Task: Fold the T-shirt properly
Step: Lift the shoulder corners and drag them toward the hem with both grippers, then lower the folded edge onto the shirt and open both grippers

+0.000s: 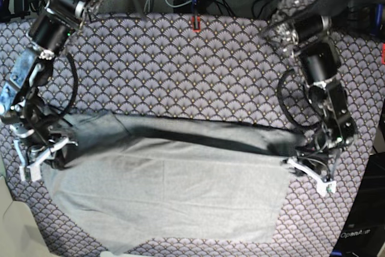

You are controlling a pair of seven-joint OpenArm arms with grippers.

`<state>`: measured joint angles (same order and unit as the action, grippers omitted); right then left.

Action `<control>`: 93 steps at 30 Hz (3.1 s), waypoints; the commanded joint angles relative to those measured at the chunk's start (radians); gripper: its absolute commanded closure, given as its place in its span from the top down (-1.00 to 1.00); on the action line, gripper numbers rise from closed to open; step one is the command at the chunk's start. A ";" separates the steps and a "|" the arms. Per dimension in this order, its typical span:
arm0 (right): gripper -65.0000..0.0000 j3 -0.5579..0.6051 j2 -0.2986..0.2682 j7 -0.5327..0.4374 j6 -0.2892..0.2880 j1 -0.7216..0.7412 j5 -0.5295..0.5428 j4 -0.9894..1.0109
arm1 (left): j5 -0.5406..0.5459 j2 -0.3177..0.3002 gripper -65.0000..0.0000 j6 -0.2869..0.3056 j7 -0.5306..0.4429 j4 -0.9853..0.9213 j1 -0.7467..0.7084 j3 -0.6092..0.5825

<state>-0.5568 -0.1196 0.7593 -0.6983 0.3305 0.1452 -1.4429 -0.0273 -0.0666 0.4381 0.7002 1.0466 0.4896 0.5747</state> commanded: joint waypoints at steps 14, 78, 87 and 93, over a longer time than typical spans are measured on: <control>-1.00 0.060 -0.075 -0.152 0.000 0.094 0.015 0.224 | 0.003 -0.019 -1.00 0.003 -0.161 -0.104 0.062 -0.002; 0.06 0.062 -0.111 -0.352 0.044 -0.192 -0.086 0.101 | 0.189 -0.016 -0.04 0.015 -0.155 0.169 -0.256 -0.002; 0.06 0.024 -0.124 -0.353 0.042 -0.135 -0.069 0.252 | 0.183 -0.019 -0.04 0.008 -0.233 0.044 -0.217 -0.032; 0.06 0.022 -0.168 -0.355 0.042 -0.126 -0.068 0.284 | 0.183 -0.032 -0.04 0.008 -0.248 0.031 -0.203 -0.031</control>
<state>-0.5323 -0.2745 0.4286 -0.6537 0.1848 0.0597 -1.1458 0.1417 -0.0837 0.4412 0.4850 1.0588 0.2501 0.5461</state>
